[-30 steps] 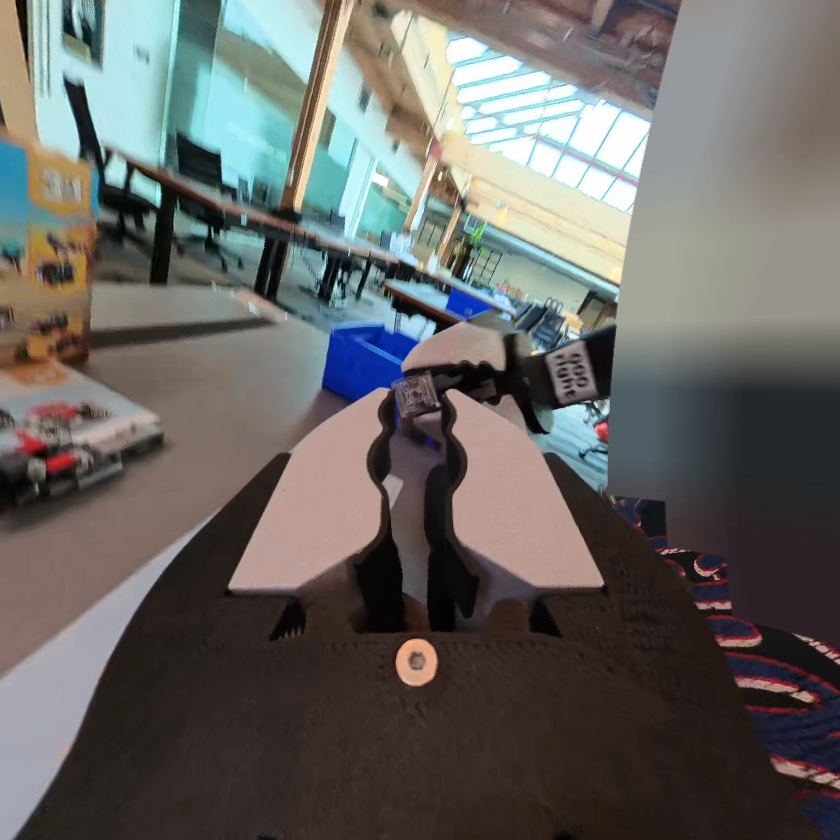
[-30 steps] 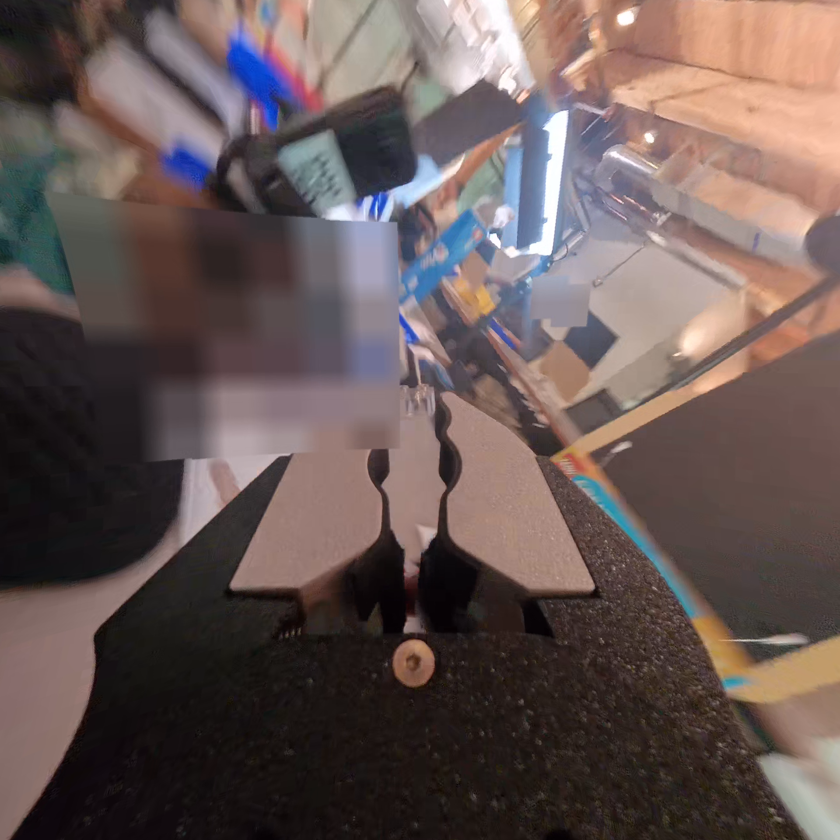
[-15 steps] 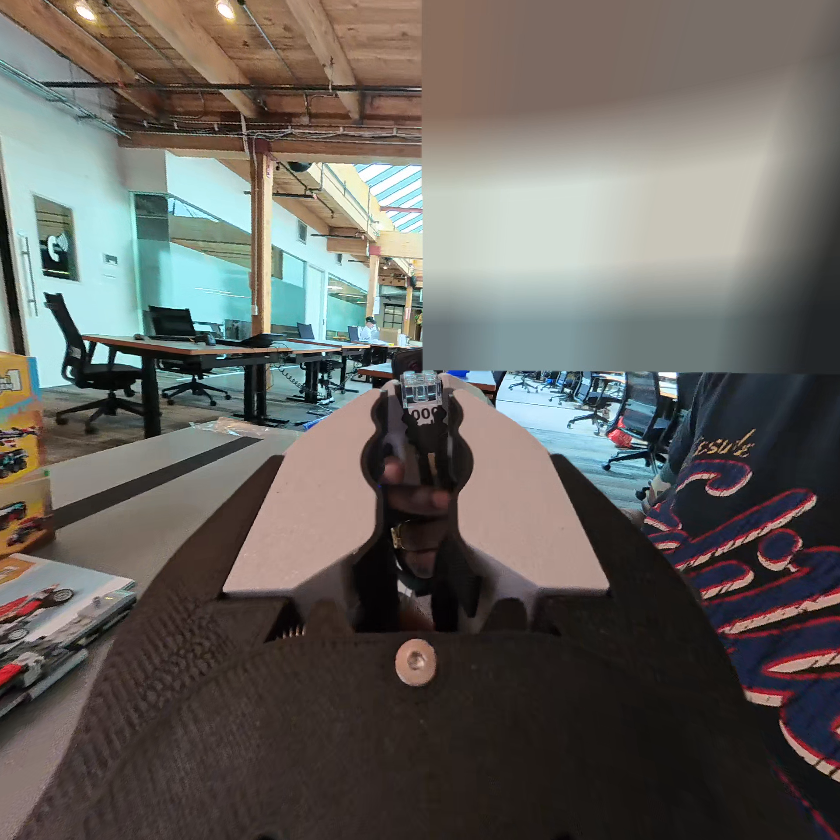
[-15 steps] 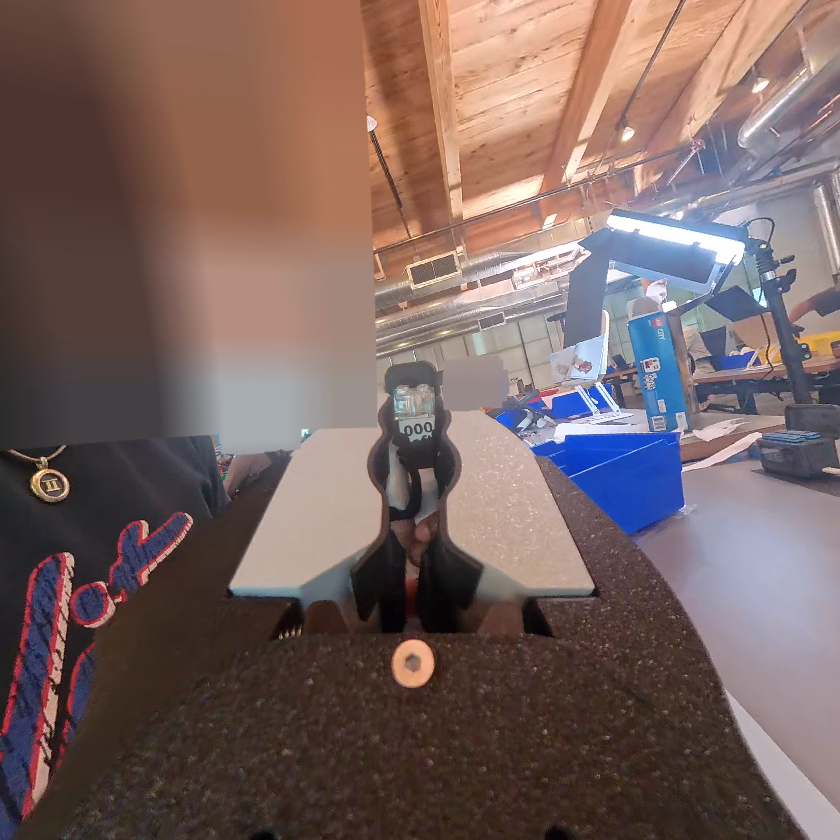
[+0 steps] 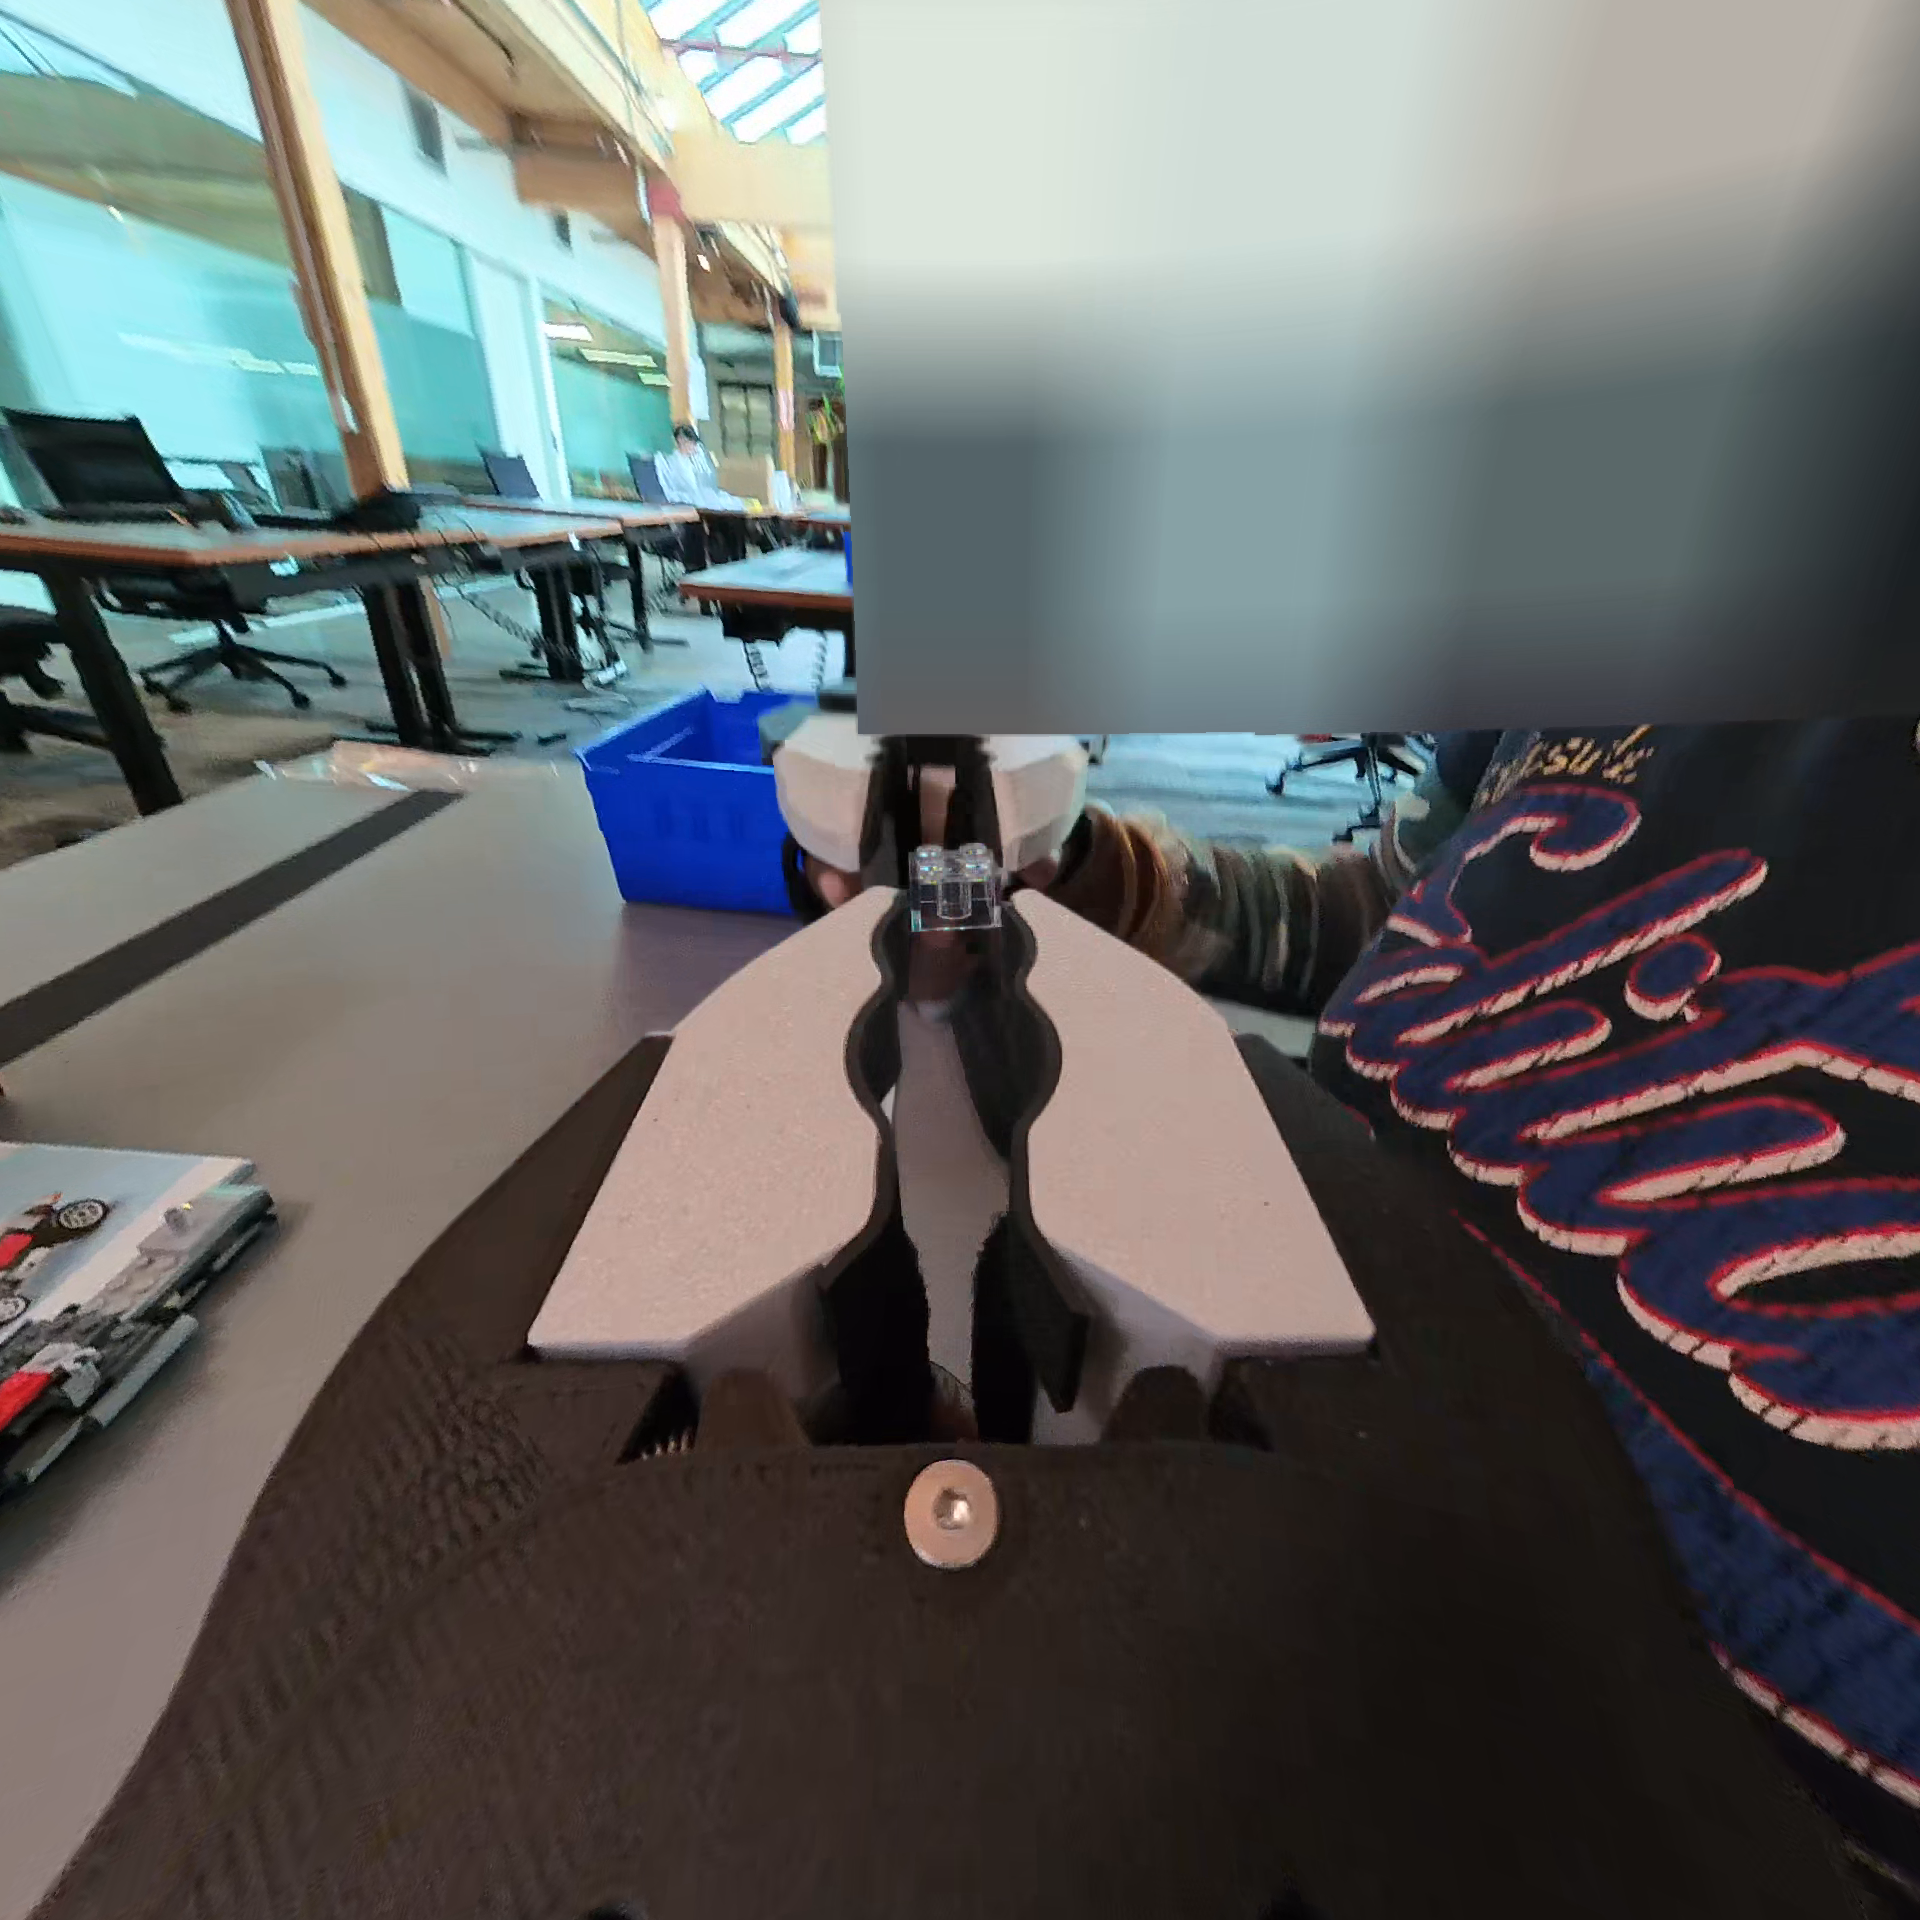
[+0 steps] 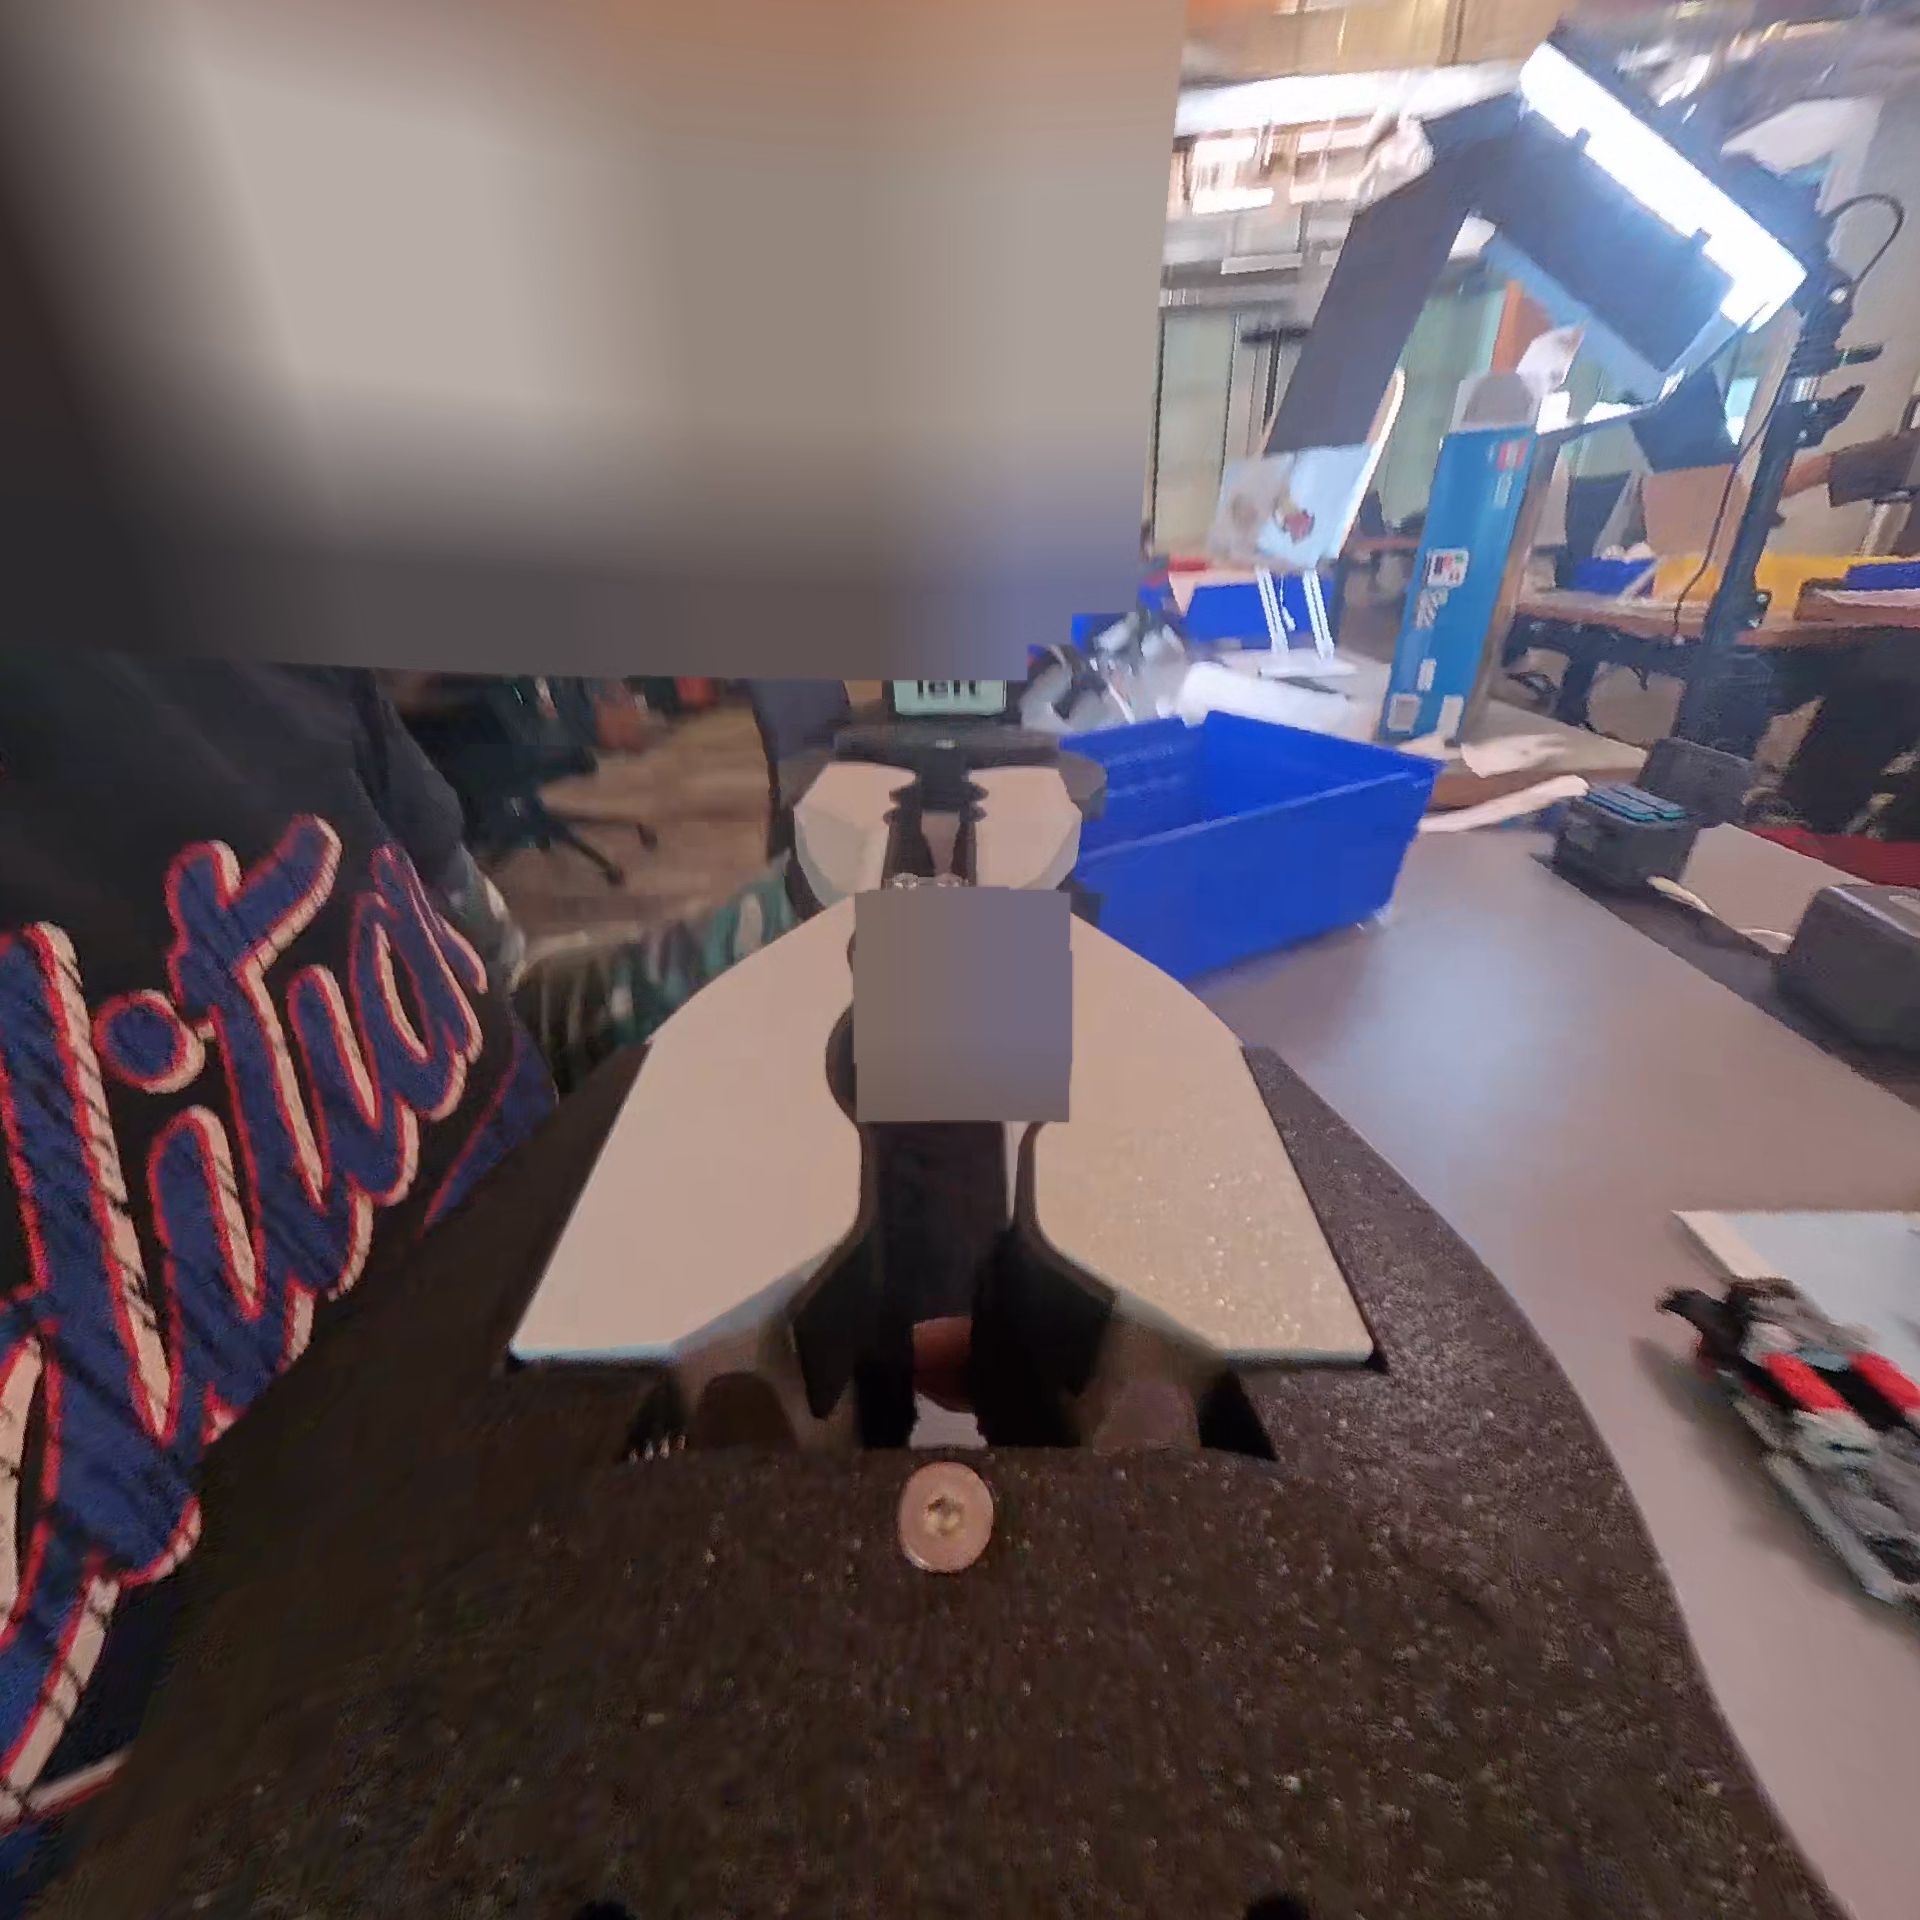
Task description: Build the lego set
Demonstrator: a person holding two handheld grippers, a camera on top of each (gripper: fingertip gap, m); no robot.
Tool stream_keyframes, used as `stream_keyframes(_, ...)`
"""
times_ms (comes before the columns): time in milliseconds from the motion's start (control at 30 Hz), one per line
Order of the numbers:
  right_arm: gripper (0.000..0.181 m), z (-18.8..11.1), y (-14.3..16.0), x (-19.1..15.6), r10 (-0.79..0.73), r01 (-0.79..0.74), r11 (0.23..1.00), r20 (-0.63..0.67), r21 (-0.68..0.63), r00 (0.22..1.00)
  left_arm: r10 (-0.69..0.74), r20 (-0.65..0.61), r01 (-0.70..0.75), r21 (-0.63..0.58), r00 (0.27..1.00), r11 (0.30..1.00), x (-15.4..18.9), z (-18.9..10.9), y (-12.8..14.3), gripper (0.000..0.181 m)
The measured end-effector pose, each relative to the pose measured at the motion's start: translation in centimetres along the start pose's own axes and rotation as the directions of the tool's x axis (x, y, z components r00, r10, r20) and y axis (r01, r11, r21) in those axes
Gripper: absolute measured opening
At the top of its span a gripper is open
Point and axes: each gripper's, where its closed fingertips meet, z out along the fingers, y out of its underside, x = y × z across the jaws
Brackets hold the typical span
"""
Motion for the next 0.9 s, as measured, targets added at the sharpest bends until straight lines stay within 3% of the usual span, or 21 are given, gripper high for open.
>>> stream_keyframes(167,0.021,-0.3,1.2,-0.3,-0.135,0.130,0.976,-0.014,-0.175,0.991,0.020,-0.030,-0.023,-0.088,0.999,0.996,0.0,0.2,1.2,0.016)
stream_keyframes(500,0.016,-0.7,1.9,-0.4,-0.104,0.097,0.976,-0.029,-0.193,0.994,0.053,-0.060,-0.060,-0.121,0.997,0.991,0.0,0.6,1.8,0.016)
stream_keyframes(633,0.016,-2.4,2.7,-0.1,-0.128,0.102,0.960,-0.087,-0.262,0.988,0.061,-0.064,-0.072,-0.200,0.996,0.977,-0.3,1.3,3.1,0.018)
stream_keyframes(767,0.016,-7.4,6.2,1.8,-0.086,-0.037,0.902,-0.262,-0.431,0.961,0.129,-0.050,-0.137,-0.474,0.990,0.870,-3.2,1.2,8.1,0.033)
stream_keyframes(900,0.016,-9.7,11.3,1.0,0.045,-0.228,0.787,-0.317,-0.572,0.947,0.069,-0.168,-0.164,-0.661,0.983,0.732,-4.2,2.1,13.0,0.036)
